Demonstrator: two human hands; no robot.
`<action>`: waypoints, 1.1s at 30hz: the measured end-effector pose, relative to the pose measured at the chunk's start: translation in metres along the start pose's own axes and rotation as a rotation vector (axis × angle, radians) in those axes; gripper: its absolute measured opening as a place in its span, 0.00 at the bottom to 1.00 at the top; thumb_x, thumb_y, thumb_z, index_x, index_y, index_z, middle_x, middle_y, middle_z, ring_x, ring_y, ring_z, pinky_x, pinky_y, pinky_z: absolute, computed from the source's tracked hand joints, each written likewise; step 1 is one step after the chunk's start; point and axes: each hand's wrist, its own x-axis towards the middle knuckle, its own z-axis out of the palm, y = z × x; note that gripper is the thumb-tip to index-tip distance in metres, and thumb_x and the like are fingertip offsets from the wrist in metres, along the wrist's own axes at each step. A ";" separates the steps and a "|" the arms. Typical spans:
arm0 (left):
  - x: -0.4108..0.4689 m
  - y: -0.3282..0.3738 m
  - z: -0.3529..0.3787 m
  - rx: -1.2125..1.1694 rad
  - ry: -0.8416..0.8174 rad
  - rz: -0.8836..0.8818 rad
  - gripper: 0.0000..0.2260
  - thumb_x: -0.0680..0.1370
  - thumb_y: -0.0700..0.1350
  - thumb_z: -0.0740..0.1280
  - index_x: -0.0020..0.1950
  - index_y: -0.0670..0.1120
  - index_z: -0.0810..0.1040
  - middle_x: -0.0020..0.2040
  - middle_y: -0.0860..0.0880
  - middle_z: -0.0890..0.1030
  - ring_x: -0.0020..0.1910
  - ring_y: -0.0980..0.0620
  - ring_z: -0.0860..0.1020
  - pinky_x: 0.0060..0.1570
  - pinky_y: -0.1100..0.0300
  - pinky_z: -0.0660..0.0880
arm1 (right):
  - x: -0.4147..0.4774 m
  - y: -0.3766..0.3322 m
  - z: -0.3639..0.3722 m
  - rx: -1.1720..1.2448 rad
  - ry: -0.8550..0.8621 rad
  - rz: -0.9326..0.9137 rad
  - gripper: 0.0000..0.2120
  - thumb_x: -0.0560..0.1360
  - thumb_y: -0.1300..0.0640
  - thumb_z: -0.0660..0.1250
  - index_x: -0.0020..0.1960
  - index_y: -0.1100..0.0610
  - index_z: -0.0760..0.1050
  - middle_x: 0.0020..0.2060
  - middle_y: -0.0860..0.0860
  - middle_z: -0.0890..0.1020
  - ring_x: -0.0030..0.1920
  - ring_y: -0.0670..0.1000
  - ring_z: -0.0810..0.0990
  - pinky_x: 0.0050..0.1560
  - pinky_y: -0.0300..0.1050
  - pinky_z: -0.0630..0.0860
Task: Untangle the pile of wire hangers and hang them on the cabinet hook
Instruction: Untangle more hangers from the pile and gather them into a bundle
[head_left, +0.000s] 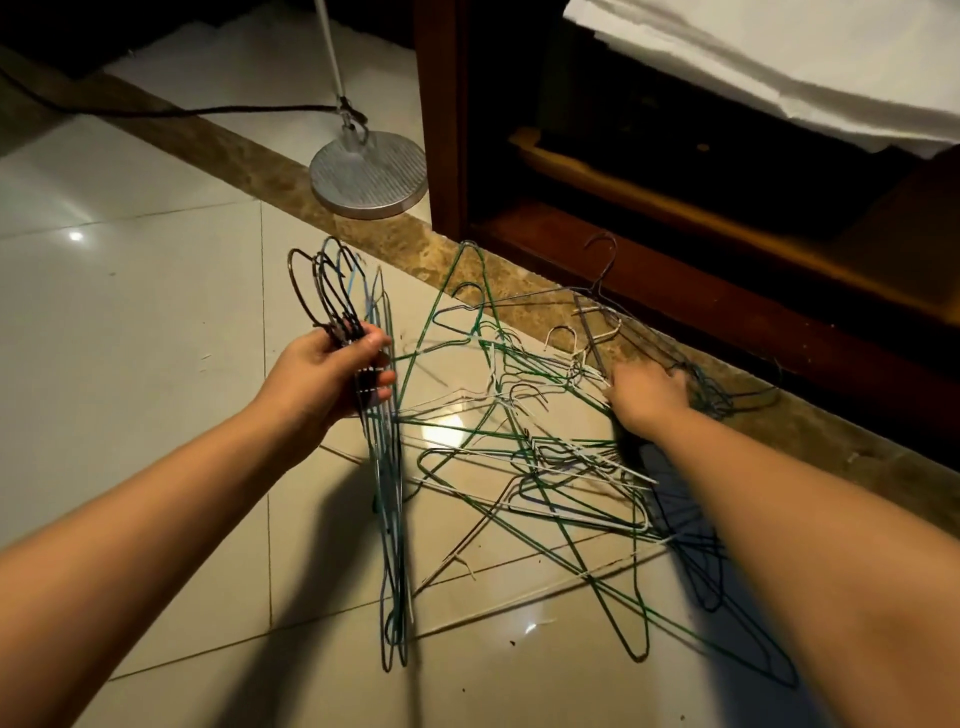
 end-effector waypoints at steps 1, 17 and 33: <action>0.000 0.000 -0.001 -0.007 0.012 0.000 0.04 0.78 0.42 0.62 0.49 0.43 0.76 0.42 0.46 0.77 0.39 0.51 0.79 0.37 0.63 0.80 | -0.003 0.001 0.002 0.034 0.038 -0.027 0.11 0.79 0.54 0.57 0.58 0.56 0.71 0.57 0.57 0.77 0.59 0.59 0.73 0.56 0.52 0.67; -0.004 0.000 0.000 -0.034 0.099 0.036 0.04 0.78 0.42 0.63 0.46 0.44 0.76 0.41 0.46 0.75 0.37 0.52 0.77 0.35 0.65 0.79 | -0.030 0.012 -0.009 0.266 0.246 -0.169 0.06 0.79 0.55 0.58 0.48 0.53 0.73 0.47 0.54 0.81 0.45 0.59 0.77 0.38 0.47 0.69; -0.040 0.004 0.052 -0.008 0.087 0.033 0.05 0.79 0.39 0.61 0.51 0.44 0.76 0.43 0.47 0.76 0.40 0.51 0.77 0.38 0.60 0.78 | -0.137 0.015 -0.058 1.296 0.162 0.187 0.08 0.76 0.62 0.63 0.39 0.54 0.75 0.34 0.50 0.77 0.28 0.46 0.66 0.27 0.38 0.63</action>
